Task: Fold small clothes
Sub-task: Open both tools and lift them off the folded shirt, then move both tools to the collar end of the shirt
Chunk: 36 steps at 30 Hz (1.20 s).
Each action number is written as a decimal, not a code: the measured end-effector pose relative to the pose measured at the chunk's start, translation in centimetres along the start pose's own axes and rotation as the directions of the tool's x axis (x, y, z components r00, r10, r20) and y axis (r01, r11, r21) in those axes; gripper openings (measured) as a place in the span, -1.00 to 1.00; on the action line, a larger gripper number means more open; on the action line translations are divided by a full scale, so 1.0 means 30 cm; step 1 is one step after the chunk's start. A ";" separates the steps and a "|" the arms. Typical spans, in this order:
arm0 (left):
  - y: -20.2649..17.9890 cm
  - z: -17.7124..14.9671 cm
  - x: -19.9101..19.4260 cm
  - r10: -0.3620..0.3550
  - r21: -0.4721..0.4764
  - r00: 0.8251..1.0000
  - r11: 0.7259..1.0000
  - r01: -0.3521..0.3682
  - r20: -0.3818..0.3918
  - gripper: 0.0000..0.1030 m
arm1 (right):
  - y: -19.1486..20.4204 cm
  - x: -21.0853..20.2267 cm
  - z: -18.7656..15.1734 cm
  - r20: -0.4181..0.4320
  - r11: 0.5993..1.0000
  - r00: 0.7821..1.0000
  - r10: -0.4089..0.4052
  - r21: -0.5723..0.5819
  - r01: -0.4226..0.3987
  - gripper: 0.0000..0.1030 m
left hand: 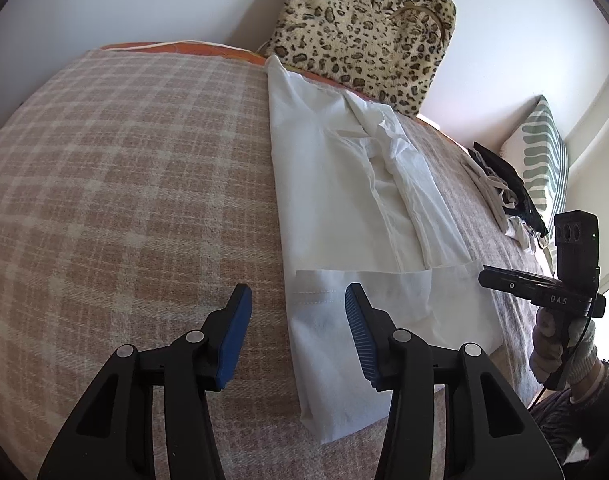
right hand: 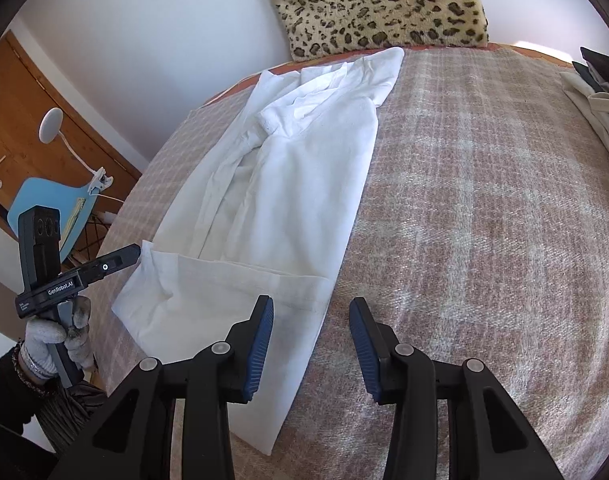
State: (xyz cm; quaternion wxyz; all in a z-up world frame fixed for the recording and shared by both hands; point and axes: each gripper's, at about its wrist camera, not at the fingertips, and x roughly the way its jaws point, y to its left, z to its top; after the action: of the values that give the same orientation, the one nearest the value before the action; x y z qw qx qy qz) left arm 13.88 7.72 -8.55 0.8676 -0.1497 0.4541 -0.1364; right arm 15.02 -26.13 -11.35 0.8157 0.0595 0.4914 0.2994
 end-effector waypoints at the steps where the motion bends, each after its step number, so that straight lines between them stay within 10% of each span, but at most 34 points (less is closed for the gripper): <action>1: -0.004 0.001 0.006 0.002 0.006 1.000 1.000 -0.002 0.000 -0.50 | 0.003 0.001 0.000 0.000 1.000 1.000 -0.002 -0.003 0.002 -0.41; 5: 0.008 0.006 0.023 0.078 0.013 0.997 0.997 -0.078 0.018 -0.78 | 0.029 0.021 0.000 -0.009 0.996 0.998 -0.067 -0.054 0.067 -0.82; 11: -0.003 0.012 -0.050 0.107 0.022 0.990 0.994 -0.110 0.091 -0.78 | 0.074 -0.013 0.001 0.036 0.968 0.977 -0.212 -0.129 0.215 -0.59; 18: -0.238 -0.074 -0.109 -0.037 0.245 0.991 0.969 0.003 0.131 -0.77 | 0.209 -0.064 -0.049 0.162 0.959 0.984 -0.078 -0.256 0.118 -0.59; 23: -0.337 -0.169 -0.024 -0.022 0.369 0.999 0.929 0.005 0.041 -0.77 | 0.284 0.018 -0.119 0.101 0.948 0.995 -0.026 -0.314 0.057 -0.59; 29: -0.297 -0.198 -0.016 0.064 0.384 0.997 0.920 -0.078 0.050 -0.73 | 0.287 0.053 -0.167 0.065 0.918 0.994 -0.092 -0.381 0.110 -0.63; 36: -0.332 -0.129 -0.019 0.008 0.368 0.997 0.929 -0.034 0.071 -0.73 | 0.277 0.018 -0.105 0.095 0.939 0.995 -0.039 -0.337 0.068 -0.48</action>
State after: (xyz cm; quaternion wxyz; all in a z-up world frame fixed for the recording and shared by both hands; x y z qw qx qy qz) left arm 9.34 -1.74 -6.39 0.8968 0.0161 0.3920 -0.2046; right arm 9.01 -19.69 -10.12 0.8421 -0.0824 0.3981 0.3544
